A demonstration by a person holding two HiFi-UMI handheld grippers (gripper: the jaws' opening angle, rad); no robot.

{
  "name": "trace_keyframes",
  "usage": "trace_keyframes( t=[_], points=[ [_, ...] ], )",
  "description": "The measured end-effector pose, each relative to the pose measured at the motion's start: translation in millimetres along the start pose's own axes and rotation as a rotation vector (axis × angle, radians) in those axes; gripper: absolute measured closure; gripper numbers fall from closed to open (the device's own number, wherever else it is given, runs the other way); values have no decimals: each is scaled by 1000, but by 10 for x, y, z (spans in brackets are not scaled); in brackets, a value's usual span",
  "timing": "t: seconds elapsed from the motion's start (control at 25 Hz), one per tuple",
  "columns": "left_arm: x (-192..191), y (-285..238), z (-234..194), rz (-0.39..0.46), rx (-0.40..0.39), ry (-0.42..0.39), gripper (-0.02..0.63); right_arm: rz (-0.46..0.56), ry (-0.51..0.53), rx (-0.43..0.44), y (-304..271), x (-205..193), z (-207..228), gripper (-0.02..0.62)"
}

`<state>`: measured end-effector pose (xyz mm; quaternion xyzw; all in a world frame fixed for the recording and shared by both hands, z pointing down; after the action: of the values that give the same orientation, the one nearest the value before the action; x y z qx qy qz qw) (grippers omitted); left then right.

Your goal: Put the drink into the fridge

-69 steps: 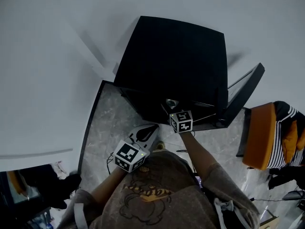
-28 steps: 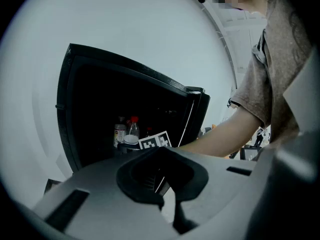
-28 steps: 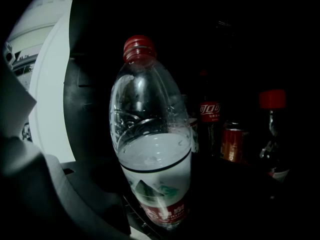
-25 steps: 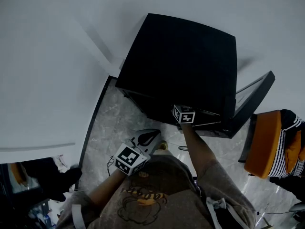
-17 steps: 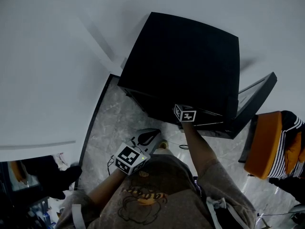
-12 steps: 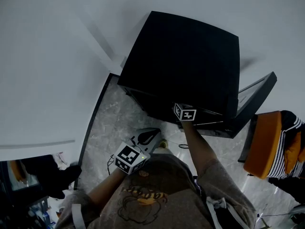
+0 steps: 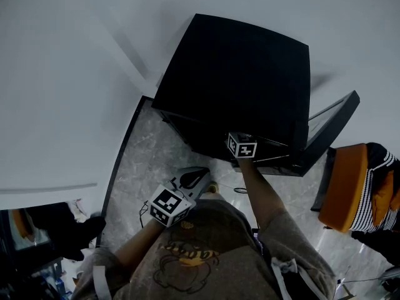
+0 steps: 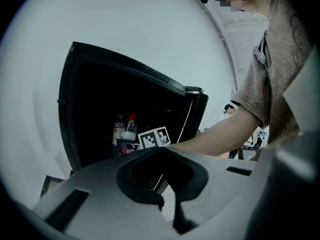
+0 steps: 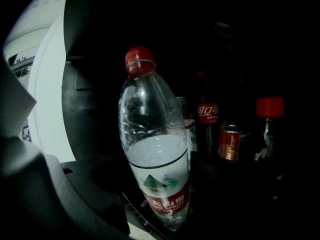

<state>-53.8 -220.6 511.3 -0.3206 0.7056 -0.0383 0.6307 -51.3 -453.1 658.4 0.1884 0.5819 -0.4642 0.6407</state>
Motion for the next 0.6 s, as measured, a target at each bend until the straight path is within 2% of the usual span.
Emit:
trace_keyframes(
  t=[0.2, 0.4, 0.6],
  points=[
    [18, 16, 17, 11, 0, -1, 600, 0, -15, 11, 133, 2, -69, 252],
    [30, 41, 12, 28, 4, 11, 601, -89, 36, 3, 318, -152, -192, 252],
    [19, 80, -15, 39, 7, 28, 600, -70, 1, 48, 523, -92, -373, 253]
  ],
)
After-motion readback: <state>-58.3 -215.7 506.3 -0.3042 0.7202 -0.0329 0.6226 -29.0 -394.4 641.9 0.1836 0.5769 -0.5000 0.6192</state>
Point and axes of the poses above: the fingertips, and each gripper's own axes: y backward along the fingers, z to its right, x out of its top, the point moved 1 cm from there along y, backward along the fingers, and after that the axes turned 10 degrees about x, right-handed, at the moved point
